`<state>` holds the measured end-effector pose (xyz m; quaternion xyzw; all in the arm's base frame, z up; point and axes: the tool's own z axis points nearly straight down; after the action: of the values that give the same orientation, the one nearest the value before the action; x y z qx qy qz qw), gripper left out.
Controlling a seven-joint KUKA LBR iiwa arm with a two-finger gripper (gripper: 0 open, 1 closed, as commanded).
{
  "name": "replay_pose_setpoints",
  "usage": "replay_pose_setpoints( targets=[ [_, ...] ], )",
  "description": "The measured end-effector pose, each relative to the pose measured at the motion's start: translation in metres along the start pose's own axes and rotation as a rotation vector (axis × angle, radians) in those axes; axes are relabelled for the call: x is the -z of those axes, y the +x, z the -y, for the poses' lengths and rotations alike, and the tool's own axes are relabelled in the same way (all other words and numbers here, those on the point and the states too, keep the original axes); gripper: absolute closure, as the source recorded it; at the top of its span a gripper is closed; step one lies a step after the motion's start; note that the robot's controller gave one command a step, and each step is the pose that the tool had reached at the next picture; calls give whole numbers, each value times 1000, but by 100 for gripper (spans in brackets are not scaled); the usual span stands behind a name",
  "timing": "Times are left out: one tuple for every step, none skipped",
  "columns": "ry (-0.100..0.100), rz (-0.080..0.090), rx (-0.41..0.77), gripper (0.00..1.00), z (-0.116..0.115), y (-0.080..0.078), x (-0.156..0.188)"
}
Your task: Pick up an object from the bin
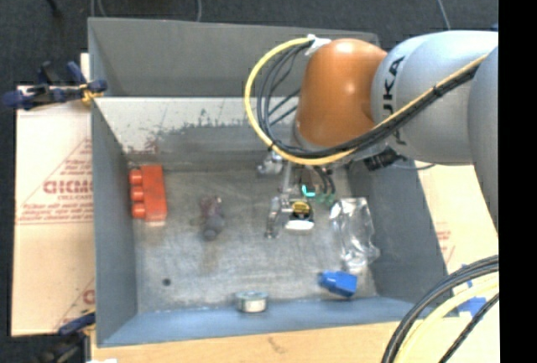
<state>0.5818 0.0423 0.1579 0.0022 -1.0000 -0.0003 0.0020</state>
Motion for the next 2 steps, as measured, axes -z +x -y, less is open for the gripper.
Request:
replay_pose_setpoints(
  targets=[
    [2,10,324,0,-63,26,-85],
    [3,13,464,0,-100,13,-85]
  ],
)
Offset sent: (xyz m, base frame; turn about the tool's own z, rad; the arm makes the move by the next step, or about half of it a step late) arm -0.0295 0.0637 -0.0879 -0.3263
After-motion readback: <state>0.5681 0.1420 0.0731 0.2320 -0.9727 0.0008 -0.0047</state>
